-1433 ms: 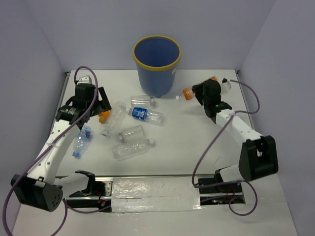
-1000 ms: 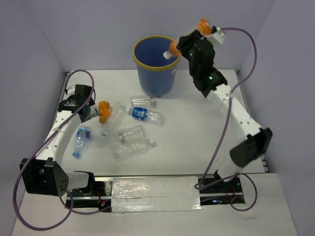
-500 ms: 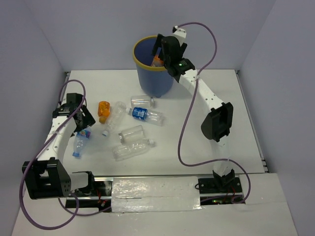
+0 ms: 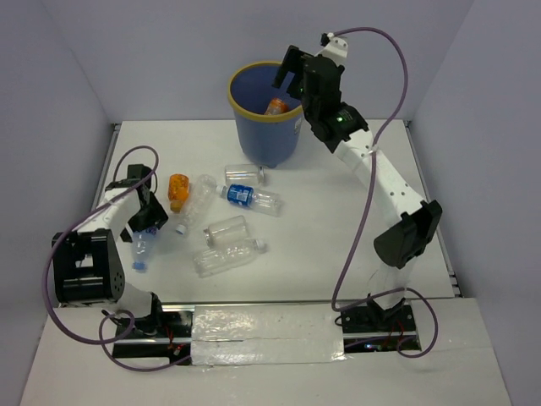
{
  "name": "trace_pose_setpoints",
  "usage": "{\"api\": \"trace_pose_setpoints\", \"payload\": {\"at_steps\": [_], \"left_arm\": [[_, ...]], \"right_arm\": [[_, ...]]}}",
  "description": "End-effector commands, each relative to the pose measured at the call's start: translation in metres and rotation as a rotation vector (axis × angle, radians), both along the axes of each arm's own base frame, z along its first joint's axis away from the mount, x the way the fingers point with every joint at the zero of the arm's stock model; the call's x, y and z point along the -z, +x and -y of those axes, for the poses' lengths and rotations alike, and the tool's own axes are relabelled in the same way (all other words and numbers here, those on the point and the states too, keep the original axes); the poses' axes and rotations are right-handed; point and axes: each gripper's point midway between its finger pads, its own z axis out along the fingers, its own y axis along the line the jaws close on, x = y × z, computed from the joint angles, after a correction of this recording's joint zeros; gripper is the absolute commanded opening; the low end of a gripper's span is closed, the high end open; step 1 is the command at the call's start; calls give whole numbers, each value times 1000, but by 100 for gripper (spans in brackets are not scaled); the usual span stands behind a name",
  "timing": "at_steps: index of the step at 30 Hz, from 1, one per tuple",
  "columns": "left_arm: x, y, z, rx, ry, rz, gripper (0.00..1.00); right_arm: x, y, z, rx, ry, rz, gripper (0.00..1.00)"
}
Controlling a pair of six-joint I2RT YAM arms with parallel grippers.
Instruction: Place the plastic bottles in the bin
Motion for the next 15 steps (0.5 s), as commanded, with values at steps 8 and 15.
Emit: {"api": "trace_pose_setpoints", "payload": {"at_steps": [8, 15], "left_arm": [[20, 36, 23, 40, -150, 48, 92], [2, 44, 29, 57, -177, 110, 64]], "right_arm": [[-47, -37, 10, -40, 63, 98, 100], [-50, -52, 24, -15, 56, 105, 100]]}}
